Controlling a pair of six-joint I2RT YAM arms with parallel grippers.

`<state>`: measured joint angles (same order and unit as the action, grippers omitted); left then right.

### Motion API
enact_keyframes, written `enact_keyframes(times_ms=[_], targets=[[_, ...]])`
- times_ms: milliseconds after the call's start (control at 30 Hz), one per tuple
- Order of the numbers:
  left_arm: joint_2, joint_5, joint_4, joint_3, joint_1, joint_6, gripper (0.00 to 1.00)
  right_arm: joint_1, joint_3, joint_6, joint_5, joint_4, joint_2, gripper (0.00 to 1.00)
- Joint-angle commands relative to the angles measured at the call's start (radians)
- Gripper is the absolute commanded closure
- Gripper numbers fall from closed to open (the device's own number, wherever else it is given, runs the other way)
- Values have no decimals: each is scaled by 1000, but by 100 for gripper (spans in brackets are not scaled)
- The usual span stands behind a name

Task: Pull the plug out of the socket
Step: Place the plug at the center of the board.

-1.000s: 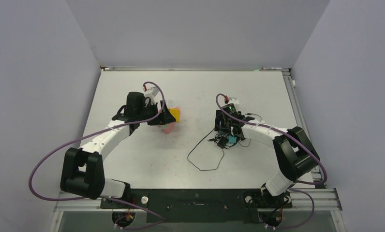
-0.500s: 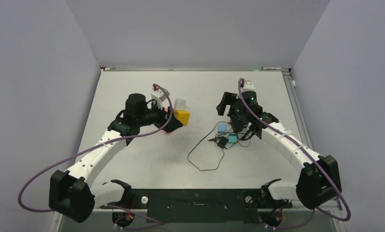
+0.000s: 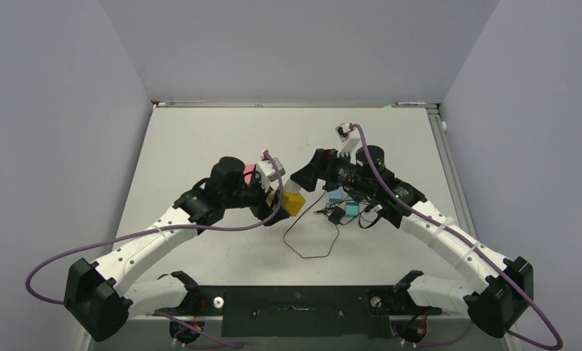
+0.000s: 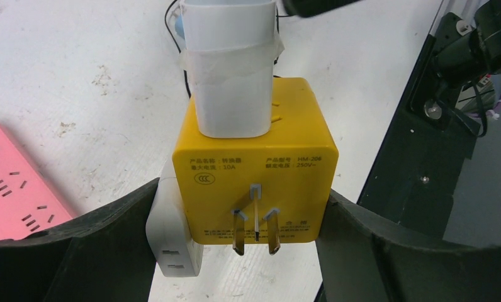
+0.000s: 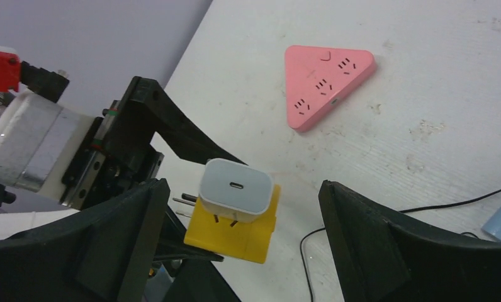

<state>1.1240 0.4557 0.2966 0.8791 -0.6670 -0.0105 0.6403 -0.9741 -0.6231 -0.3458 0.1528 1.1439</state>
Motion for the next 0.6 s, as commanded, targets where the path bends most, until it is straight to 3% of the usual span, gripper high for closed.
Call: enact_keyframes(times_ms=[0, 367, 567], targets=[[-22, -76, -45, 35, -12, 44, 100, 20, 30, -115, -5, -104, -42, 5], [-20, -102, -50, 35, -13, 32, 100, 100, 9, -124, 41, -87, 8, 7], [-20, -103, -50, 34, -14, 32, 100, 160, -7, -122, 87, -95, 53, 15]])
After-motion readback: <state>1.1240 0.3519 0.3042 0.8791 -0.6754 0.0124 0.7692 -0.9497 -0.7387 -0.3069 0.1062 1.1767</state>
